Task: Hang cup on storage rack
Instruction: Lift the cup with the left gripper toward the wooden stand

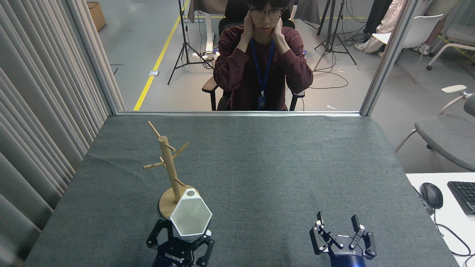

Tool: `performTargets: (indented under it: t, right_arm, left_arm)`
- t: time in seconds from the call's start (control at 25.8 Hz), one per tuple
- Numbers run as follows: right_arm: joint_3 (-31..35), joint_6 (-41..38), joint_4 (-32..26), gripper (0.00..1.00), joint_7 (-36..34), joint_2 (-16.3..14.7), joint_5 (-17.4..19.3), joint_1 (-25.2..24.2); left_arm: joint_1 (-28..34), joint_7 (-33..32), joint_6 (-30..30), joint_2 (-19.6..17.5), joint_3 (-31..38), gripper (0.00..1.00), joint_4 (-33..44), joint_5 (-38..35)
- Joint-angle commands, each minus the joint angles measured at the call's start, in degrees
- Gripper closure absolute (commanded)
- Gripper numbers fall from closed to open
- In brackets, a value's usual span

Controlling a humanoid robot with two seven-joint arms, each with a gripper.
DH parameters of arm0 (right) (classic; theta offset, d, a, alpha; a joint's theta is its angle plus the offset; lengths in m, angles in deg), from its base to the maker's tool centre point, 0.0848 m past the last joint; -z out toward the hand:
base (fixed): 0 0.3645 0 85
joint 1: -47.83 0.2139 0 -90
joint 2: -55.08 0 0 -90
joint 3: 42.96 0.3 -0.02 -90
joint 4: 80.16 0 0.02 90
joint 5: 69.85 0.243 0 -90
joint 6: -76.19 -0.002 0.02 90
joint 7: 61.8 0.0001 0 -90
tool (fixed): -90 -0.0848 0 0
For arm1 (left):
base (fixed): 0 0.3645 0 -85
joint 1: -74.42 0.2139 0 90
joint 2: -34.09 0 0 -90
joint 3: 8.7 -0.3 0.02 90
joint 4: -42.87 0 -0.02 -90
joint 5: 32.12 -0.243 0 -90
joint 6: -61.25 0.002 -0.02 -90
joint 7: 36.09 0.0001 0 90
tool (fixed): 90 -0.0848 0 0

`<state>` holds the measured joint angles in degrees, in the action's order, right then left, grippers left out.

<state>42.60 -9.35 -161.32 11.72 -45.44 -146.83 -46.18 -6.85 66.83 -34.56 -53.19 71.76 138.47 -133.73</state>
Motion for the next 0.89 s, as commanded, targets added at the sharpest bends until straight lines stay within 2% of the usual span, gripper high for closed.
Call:
performTargets:
  t: [0.0, 0.15, 0.35, 0.43, 0.58, 0.85]
  right_arm:
    - [0.0, -0.2, 0.1, 0.02, -0.7, -0.4, -0.2, -0.2]
    - [-0.1, -0.1, 0.1, 0.02, -0.7, -0.3, -0.5, -0.2]
    - [-0.2, 0.0, 0.1, 0.02, -0.7, 0.1, -1.4, -0.2]
    - [-0.2, 0.1, 0.1, 0.02, -0.7, 0.3, -1.5, -0.2]
    - [-0.2, 0.2, 0.1, 0.02, -0.7, 0.2, -1.5, -0.2]
    - [-0.2, 0.4, 0.1, 0.02, -0.7, 0.3, -1.6, -0.2]
  left_arm:
    - [-0.1, -1.4, 0.5, 0.4, 7.7, 0.54, 1.9, -0.1]
    - [-2.4, -1.4, 5.4, -0.5, 12.4, 0.54, 1.2, -2.6]
    - [-7.9, -1.6, 8.8, 0.6, 15.5, 0.55, -4.1, -18.4]
    - [-9.7, -1.6, 8.9, 2.8, 17.3, 0.56, -4.8, -21.6]
    - [-11.4, -1.5, 9.1, 3.4, 17.4, 0.6, -5.7, -24.9]
    - [-12.8, -1.2, 10.2, 3.6, 16.0, 0.6, -8.8, -29.2]
